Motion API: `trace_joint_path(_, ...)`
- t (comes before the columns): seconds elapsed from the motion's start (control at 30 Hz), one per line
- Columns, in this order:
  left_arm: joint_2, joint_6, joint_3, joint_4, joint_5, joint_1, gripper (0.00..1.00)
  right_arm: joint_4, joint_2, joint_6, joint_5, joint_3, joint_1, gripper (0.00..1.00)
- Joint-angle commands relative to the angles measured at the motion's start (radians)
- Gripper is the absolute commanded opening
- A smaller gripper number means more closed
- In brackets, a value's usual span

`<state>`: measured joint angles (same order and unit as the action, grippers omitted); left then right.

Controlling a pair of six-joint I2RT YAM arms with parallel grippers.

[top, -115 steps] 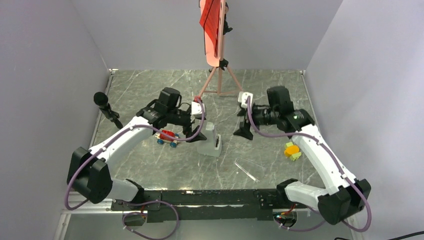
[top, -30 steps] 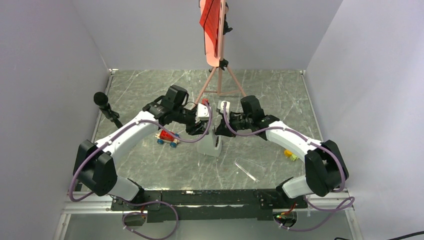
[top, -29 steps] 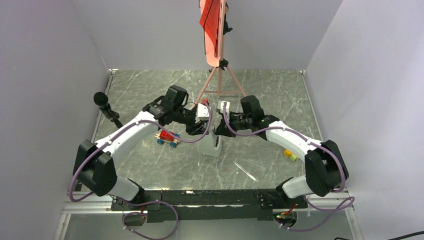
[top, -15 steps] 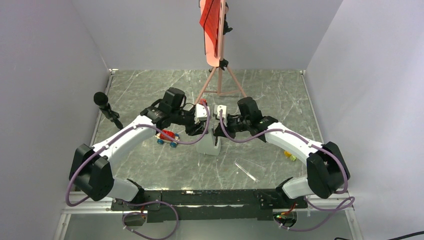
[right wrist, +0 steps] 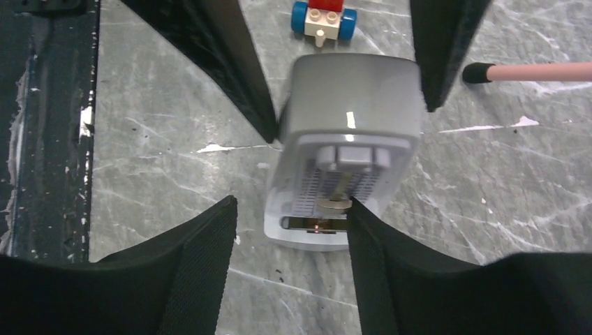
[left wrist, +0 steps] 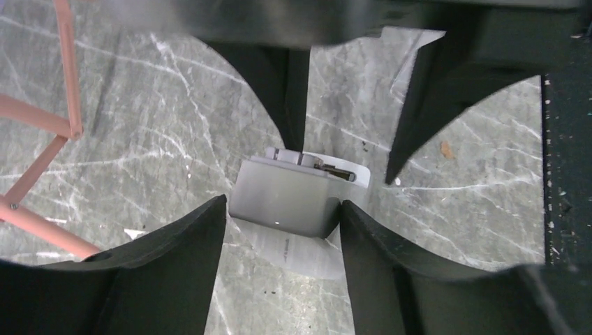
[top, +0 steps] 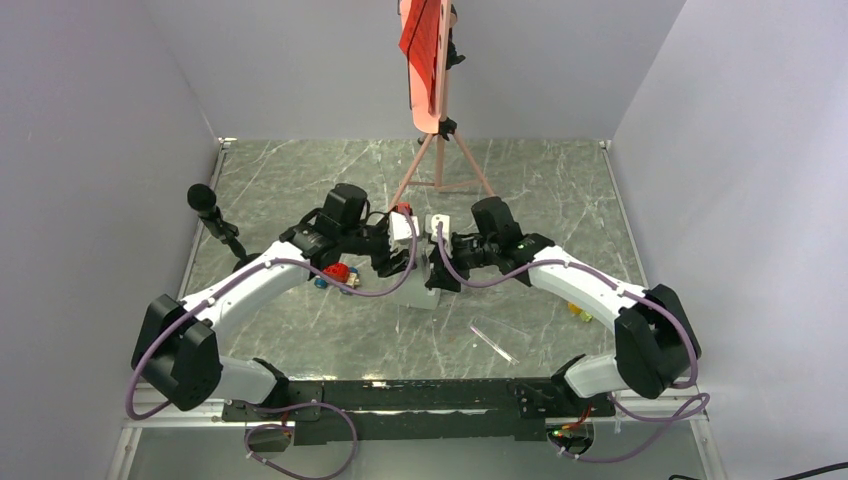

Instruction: Pack up the instrument practice props

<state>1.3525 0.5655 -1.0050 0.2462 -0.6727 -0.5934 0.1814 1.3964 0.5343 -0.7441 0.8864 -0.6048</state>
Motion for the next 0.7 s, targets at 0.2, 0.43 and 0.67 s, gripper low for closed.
trace_joint_path(0.2, -0.046, 0.015, 0.018, -0.065, 0.069, 0.0, 0.87, 0.178, -0.117, -0.014, -0.008, 0.073, 0.047, 0.69)
trace_joint_path(0.43, -0.132, 0.002, 0.03, -0.015, 0.078, 0.0, 0.99, 0.428, -0.145, 0.035, 0.305, 0.059, 0.046, 0.68)
trace_joint_path(0.67, -0.223, -0.064, 0.087, -0.039, 0.187, 0.001, 0.99, 0.574, -0.126, -0.096, 0.479, 0.01, 0.019, 0.7)
